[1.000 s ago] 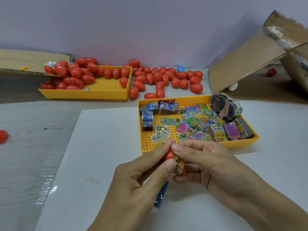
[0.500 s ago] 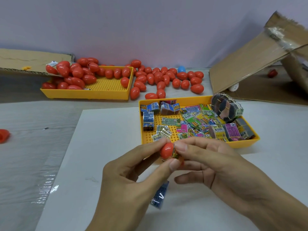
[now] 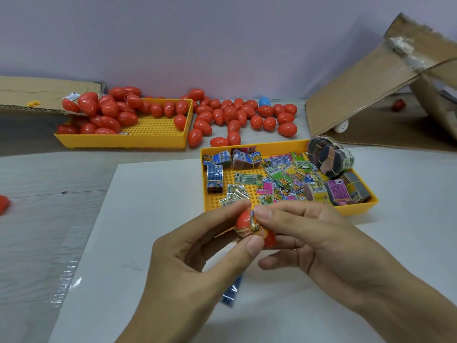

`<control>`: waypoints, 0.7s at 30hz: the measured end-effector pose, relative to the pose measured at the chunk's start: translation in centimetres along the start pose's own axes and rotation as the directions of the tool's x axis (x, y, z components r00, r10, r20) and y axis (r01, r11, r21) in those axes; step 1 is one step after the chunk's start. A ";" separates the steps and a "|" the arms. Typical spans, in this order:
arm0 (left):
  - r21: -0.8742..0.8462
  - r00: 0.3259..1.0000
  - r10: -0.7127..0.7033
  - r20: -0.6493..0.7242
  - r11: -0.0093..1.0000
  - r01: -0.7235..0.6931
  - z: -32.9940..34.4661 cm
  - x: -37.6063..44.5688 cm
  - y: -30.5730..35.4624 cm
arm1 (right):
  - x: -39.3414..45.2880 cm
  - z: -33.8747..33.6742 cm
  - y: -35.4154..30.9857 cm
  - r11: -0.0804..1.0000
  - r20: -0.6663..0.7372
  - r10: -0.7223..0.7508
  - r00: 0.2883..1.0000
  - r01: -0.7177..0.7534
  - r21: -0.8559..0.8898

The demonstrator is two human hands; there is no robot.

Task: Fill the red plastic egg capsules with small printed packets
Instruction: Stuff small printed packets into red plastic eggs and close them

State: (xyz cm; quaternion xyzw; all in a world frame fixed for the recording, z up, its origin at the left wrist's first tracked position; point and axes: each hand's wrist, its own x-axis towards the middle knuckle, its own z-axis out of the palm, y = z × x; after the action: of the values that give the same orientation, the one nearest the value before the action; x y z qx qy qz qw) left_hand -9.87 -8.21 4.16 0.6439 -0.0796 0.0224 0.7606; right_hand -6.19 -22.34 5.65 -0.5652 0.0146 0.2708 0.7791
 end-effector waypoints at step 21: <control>0.255 0.936 0.340 0.085 0.901 -0.351 -4.7 1.2 -0.9 | -0.4 0.4 0.0 0.989 0.000 -0.085 0.996 0.085 -0.121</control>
State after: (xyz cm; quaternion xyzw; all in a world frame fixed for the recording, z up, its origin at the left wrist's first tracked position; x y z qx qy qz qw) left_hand -8.12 -3.84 2.72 0.7162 -0.2034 0.1550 0.6494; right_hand -6.66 -22.18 5.96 -0.6120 -0.0240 0.2365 0.7543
